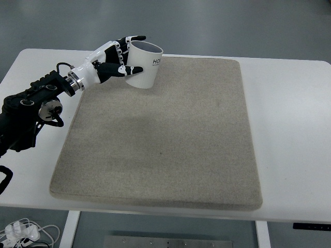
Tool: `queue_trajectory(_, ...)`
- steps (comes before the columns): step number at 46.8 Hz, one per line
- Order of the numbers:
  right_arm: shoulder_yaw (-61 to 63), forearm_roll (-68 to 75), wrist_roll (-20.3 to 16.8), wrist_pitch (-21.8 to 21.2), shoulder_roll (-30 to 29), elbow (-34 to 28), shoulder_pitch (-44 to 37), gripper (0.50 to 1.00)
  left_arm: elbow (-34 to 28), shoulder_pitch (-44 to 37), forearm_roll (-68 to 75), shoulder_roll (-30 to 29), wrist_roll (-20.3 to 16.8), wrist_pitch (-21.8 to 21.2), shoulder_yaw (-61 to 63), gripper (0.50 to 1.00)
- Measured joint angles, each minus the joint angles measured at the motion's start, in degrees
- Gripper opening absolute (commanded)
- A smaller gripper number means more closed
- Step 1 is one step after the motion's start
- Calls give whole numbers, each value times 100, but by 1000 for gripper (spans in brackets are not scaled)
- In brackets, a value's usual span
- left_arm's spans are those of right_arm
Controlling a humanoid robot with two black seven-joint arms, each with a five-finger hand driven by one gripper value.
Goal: Flip white cup upright
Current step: 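Lift the cup with the left hand and rotate it toward upright, then lower the cup onto the mat and stand it on its base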
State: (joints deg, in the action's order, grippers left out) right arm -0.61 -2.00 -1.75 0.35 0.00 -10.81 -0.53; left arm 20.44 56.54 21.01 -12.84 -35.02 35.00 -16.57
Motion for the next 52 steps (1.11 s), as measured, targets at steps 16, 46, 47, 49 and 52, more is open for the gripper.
queue_trajectory(16, 0, 0, 0, 0, 0, 0, 0, 952, -389, -338, 52, 54, 0, -136, 61, 500)
queue_trajectory(46, 0, -1, 0, 0, 0, 0, 1, 952, -321, -287, 62, 378, 2, -751, 47, 500)
queue_trajectory(47, 0, 0, 0, 0, 0, 0, 0, 952, -321, -274, 62, 391, 2, -770, 48, 500)
queue_trajectory(49, 0, 0, -1, 0, 0, 0, 1, 952, -321, -233, 62, 415, 2, -814, 48, 500)
queue_trajectory(52, 0, 0, 0, 0, 0, 0, 0, 952, -318, -205, 62, 464, 2, -889, 48, 500)
